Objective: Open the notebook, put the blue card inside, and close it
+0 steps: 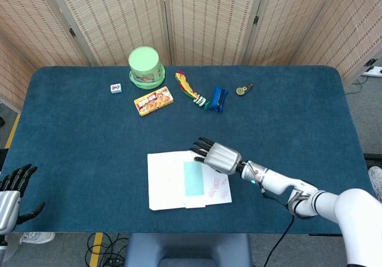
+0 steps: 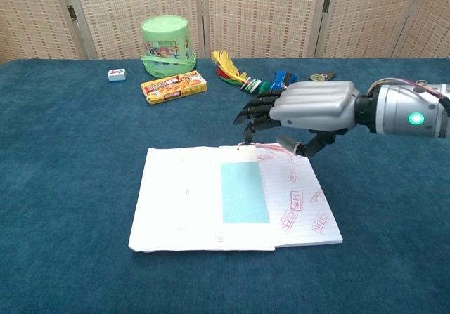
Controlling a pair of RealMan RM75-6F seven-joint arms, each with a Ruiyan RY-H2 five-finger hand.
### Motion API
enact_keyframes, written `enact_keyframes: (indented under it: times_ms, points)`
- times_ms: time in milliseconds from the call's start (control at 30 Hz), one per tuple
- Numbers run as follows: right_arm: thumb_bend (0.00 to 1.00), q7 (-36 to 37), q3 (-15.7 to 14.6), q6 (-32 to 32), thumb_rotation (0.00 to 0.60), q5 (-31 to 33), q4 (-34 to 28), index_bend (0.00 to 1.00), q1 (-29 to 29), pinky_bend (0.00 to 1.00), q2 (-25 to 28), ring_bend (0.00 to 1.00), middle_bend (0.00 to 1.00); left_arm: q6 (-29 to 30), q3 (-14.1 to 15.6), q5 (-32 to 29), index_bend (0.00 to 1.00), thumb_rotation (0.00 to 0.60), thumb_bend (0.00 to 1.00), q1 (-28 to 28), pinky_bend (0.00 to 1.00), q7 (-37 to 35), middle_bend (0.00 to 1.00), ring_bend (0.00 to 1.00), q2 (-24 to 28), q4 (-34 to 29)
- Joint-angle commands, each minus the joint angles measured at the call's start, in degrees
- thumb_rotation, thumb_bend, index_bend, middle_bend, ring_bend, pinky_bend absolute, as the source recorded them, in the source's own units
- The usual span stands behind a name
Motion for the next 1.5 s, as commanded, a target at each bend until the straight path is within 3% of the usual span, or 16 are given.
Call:
enact_keyframes:
  times_ms: [33,267,533,1500]
  points:
    - [0.7,-0.1,-2.13,2.53,0.6,-3.44,-5.28,0.26,-0.42,0.0,2.12,0.0,0.08,0.12,0.03,0.13,0.12,0.6,0.28,0.01,0.17,0.2,0.1,0.11,0.09,-0.24]
    - [0.7,-0.24,-5.27,4.73,0.6,-8.56,-10.65,0.28,-0.56,0.0,3.33,0.0,0.09,0.39,0.06,0.34,0.12,0.6,0.28,0.1,0.17,0.74,0.1,0.11,0.35,-0.93]
    - [0.7,-1.8,-7.78,4.62,0.6,-12.16,-12.73,0.31,-0.68,0.0,3.48,0.0,0.09,0.52,0.2,0.63,0.12,0.6,0.28,0.16,0.17,0.87,0.1,0.11,0.32,-1.18]
    - [0.7,-9.01,-7.54,2.78,0.6,-13.18,-8.22,0.32,-2.51,0.0,-0.93,0.0,0.07,0.62,0.65,0.99,0.12,0.6,0.28,0.61,0.17,-0.91,0.09,0.11,0.45,-0.4]
